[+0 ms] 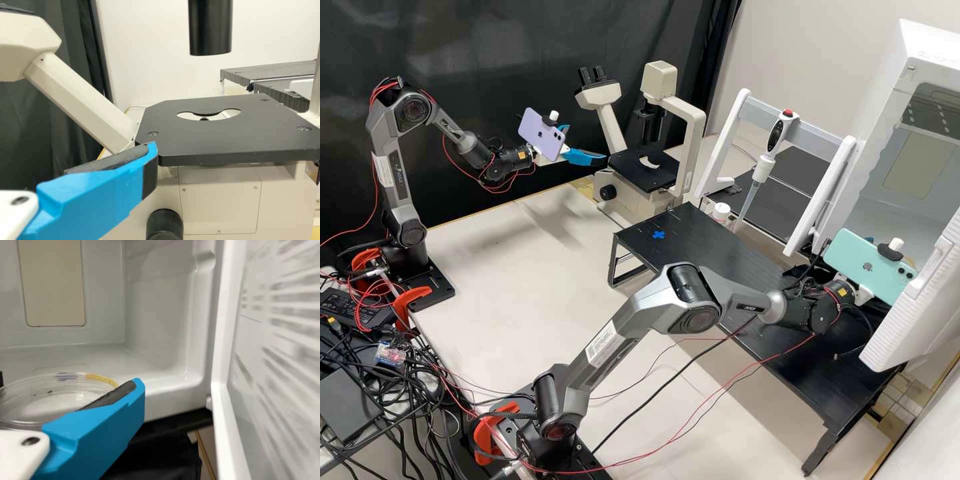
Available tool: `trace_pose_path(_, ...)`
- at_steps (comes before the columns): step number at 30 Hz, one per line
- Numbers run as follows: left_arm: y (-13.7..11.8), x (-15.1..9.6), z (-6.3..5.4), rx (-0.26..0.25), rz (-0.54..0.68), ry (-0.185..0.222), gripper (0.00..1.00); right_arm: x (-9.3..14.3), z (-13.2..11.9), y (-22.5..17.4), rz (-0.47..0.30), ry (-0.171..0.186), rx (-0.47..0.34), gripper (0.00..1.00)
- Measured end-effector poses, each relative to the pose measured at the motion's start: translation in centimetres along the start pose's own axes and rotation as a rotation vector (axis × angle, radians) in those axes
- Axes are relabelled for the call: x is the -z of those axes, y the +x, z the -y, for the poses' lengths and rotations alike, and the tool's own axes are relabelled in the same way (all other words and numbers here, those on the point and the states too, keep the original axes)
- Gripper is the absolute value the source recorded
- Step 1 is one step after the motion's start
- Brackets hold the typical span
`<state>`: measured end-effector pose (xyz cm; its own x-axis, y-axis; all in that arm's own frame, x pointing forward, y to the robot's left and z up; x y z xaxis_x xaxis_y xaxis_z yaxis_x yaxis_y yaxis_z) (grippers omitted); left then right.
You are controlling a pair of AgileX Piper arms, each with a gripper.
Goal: Move the petri dish to the microscope
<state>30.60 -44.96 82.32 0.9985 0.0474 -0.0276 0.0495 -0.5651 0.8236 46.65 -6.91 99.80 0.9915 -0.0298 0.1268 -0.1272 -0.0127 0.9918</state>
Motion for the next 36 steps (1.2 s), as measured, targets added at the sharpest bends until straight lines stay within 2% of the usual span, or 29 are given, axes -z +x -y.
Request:
trace_pose_path(3, 0.0, 0.0, 0.0, 0.000, 0.000, 0.000, 1.00, 0.1, -0.1, -1.9, -0.010, 0.032, -0.008, 0.00)
trace_pose_path(9, 0.0, 0.0, 0.0, 0.000, 0.000, 0.000, 1.00, 0.3, 0.3, -6.4, -0.019, 0.045, -0.021, 0.00)
trace_pose_path(11, 0.0, 0.0, 0.0, 0.000, 0.000, 0.000, 1.00, 0.9, 0.5, -8.1, -0.040, 0.064, -0.039, 0.00)
trace_pose_path(16, 0.0, 0.0, 0.0, 0.000, 0.000, 0.000, 1.00, 2.6, 1.7, -12.1, -0.121, 0.070, -0.056, 0.00)
trace_pose_path(19, 0.0, 0.0, 0.0, 0.000, 0.000, 0.000, 1.00, 4.7, 2.9, -14.6, -0.198, 0.048, -0.054, 0.00)
trace_pose_path(23, 0.0, 0.0, 0.0, 0.000, 0.000, 0.000, 1.00, 7.1, 5.4, -16.7, -0.260, 0.027, -0.017, 0.00)
trace_pose_path(28, 0.0, 0.0, 0.0, 0.000, 0.000, 0.000, 1.00, 10.5, 8.8, -18.4, -0.343, -0.009, 0.062, 0.00)
trace_pose_path(32, 0.0, 0.0, 0.0, 0.000, 0.000, 0.000, 1.00, 13.7, 11.1, -19.1, -0.431, -0.029, 0.101, 0.00)
trace_pose_path(36, 0.0, 0.0, 0.0, 0.000, 0.000, 0.000, 1.00, 16.3, 13.1, -19.8, -0.478, -0.053, 0.133, 0.00)
